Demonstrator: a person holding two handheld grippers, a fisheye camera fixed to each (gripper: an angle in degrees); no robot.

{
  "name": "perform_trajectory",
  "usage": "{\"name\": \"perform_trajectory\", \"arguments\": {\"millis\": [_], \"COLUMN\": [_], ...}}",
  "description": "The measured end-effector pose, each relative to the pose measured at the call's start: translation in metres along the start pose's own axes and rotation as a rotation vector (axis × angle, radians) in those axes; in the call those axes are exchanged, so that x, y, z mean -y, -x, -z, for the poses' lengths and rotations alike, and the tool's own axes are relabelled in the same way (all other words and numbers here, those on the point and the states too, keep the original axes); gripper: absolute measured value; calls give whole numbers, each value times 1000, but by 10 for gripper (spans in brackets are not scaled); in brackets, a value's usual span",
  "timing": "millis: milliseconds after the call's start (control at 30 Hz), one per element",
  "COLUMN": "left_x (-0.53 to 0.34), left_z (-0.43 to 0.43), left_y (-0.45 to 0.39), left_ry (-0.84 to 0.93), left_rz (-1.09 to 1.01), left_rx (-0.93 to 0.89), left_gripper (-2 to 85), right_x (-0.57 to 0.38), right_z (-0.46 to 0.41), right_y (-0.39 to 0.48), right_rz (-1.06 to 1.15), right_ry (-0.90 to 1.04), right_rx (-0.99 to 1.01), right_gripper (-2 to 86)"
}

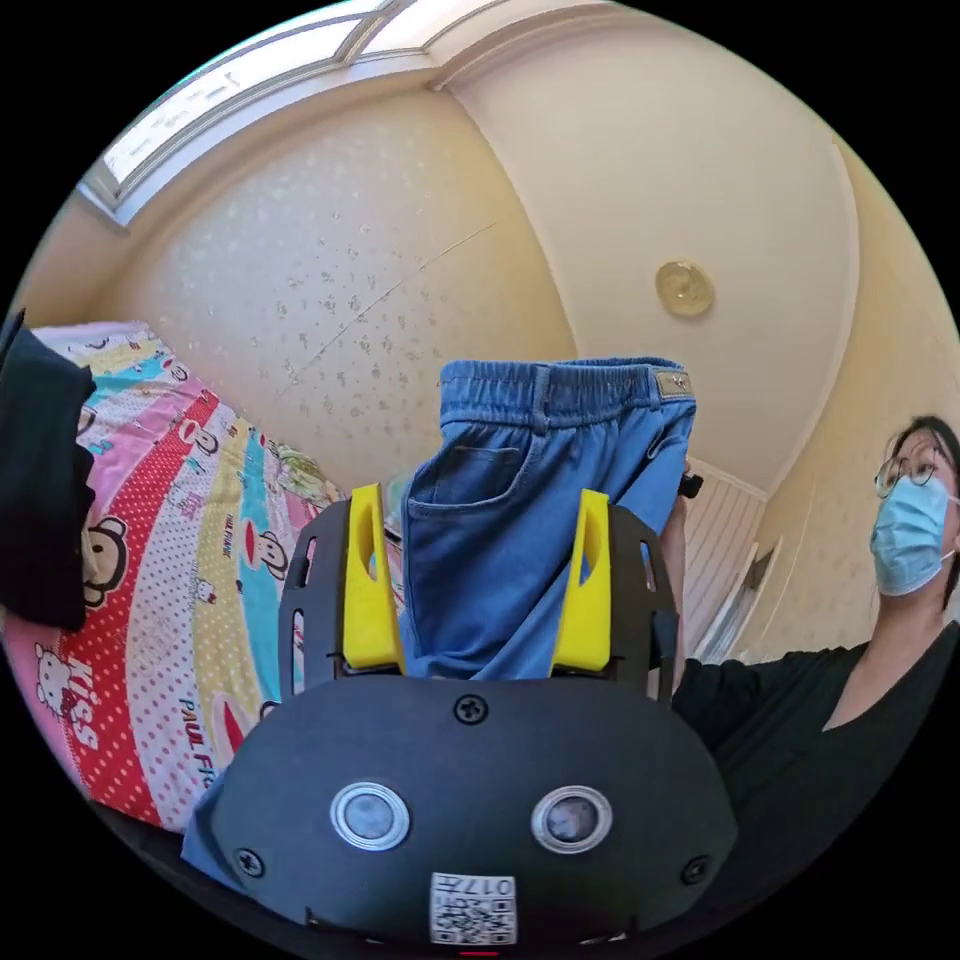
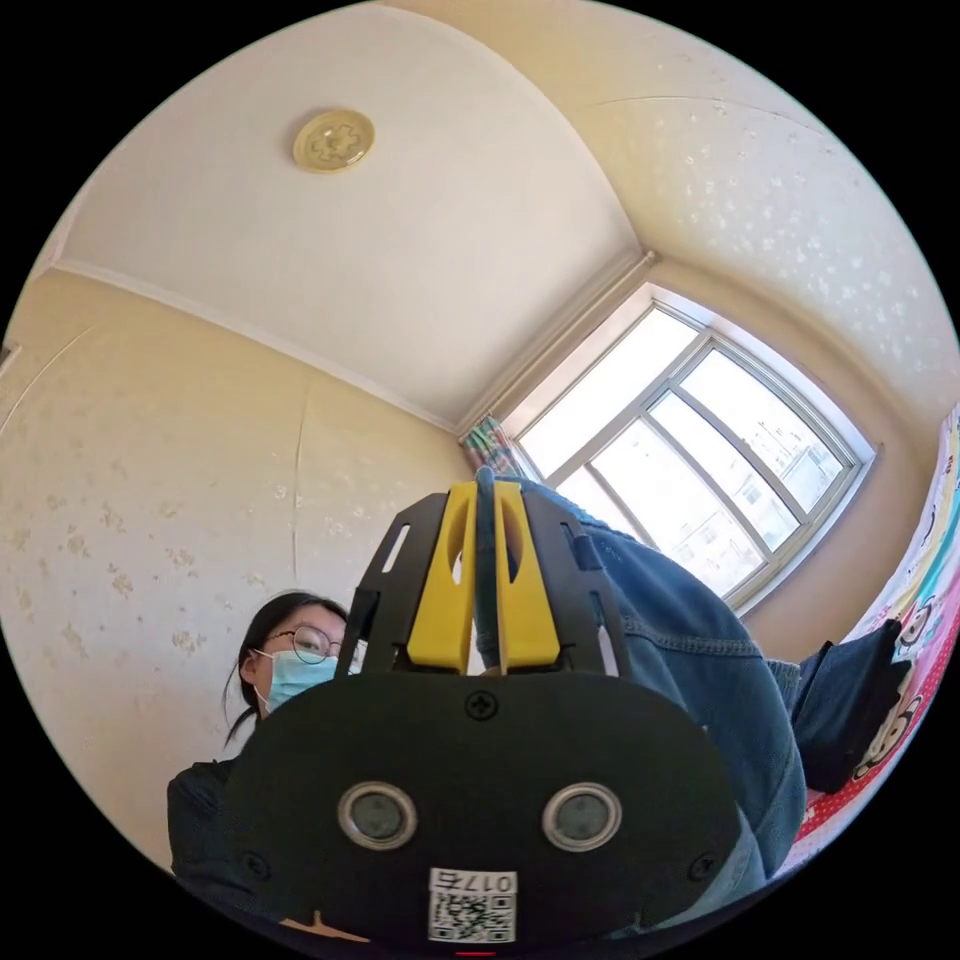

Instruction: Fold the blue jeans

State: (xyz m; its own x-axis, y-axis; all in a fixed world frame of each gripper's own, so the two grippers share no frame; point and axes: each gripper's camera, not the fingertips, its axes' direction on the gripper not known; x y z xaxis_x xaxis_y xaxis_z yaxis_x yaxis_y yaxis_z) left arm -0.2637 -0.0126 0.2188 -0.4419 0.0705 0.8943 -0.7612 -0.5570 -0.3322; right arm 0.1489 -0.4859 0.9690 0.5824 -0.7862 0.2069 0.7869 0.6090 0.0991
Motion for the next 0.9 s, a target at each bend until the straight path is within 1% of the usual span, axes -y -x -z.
{"name": "perform_trajectory", "arguments": {"millis": [67, 133, 167, 200, 233, 267, 333, 367, 400, 433, 500, 567, 600, 633, 700, 767, 833, 867, 900], "left_x": [4, 14, 16, 21, 27, 30, 40, 43, 50, 60, 80, 96, 100, 100, 91, 78, 62, 59, 51], "left_z": [-1, -2, -1, 3, 6, 8, 19, 21, 25, 24, 17, 6, -3, -11, -18, -18, -15, -15, -18], "left_y": [15, 26, 28, 30, 31, 31, 22, 19, 11, 3, -6, -20, -35, -53, -76, -90, -94, -94, -92], "left_ry": [-10, -57, -76, -118, -141, -143, -158, -168, -183, -186, -152, -114, -95, -83, -101, -144, -177, -176, -164], "left_rz": [71, 140, 150, 159, 148, 150, 158, 157, 158, 150, 164, 191, 143, 87, 44, 28, 50, 60, 75], "left_rx": [-120, -276, -301, -340, -384, -390, -297, -260, -185, -121, -40, -2, -5, -1, 30, 34, 1, -9, -33], "left_gripper": [245, 203, 167, 93, 66, 52, 47, 47, 46, 45, 46, 47, 47, 47, 48, 47, 47, 47, 46], "right_x": [-4, -7, -9, -12, -13, -16, -21, -22, -23, -23, -26, -39, -54, -63, -104, -134, -158, -168, -173], "right_z": [-2, -2, -1, 3, 6, 12, 25, 33, 38, 40, 40, 26, 11, 2, -26, -37, -34, -29, -24], "right_y": [-1, -4, -8, -11, -12, -12, -7, -2, 2, 4, 7, 14, 21, 24, 35, 41, 47, 49, 46], "right_rz": [1, -3, -9, -13, -13, -11, 19, 48, 89, 115, 240, 361, 462, 511, 604, 624, 621, 602, 556], "right_ry": [10, 17, 21, 18, 14, 2, -36, -43, -31, -21, 29, 71, 114, 141, 191, 164, 76, 50, 49], "right_rx": [-4, -20, -30, -42, -51, -83, -184, -288, -414, -489, -858, -1056, -1069, -1053, -955, -954, -1022, -1015, -967], "right_gripper": [29, 29, 28, 27, 27, 27, 27, 27, 27, 27, 28, 28, 28, 28, 28, 27, 27, 27, 27]}}
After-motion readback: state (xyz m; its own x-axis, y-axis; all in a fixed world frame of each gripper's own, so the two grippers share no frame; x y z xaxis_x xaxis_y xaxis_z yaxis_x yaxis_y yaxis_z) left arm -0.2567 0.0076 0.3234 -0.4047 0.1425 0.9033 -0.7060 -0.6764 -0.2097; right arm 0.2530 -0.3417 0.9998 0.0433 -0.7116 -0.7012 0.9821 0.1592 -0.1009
